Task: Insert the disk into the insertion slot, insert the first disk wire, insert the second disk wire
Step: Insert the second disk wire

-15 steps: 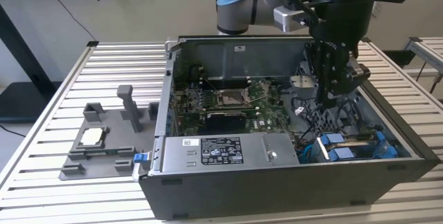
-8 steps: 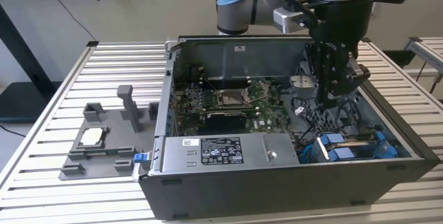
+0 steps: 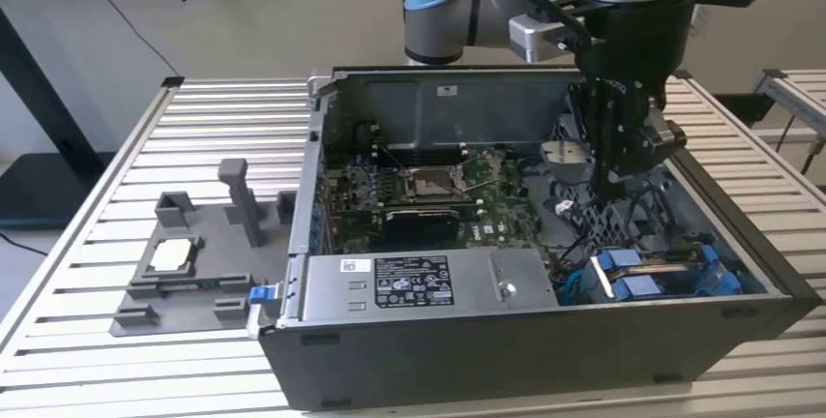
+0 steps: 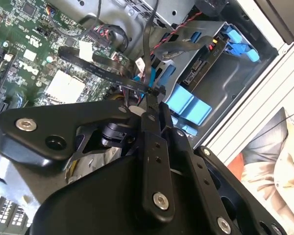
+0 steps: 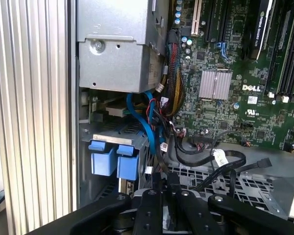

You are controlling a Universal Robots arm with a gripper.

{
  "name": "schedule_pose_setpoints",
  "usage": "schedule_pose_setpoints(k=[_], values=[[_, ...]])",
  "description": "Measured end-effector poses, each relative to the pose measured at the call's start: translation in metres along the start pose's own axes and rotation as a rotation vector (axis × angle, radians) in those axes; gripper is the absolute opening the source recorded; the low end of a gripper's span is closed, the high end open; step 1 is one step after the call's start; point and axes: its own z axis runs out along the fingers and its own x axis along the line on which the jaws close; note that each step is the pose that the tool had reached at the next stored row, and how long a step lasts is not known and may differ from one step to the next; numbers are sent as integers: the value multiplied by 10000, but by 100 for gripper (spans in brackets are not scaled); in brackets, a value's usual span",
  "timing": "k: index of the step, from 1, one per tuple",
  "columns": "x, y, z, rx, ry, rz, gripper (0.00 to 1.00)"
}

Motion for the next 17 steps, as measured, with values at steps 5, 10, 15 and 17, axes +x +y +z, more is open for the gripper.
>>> schedule_pose_setpoints(k=[5, 10, 15, 17], values=[[0, 0, 1, 0, 1, 0, 16], [71, -4, 23, -81, -29, -10, 16], [218, -7, 64, -276, -105, -34, 16], [283, -5, 81, -354, -132, -44, 16]])
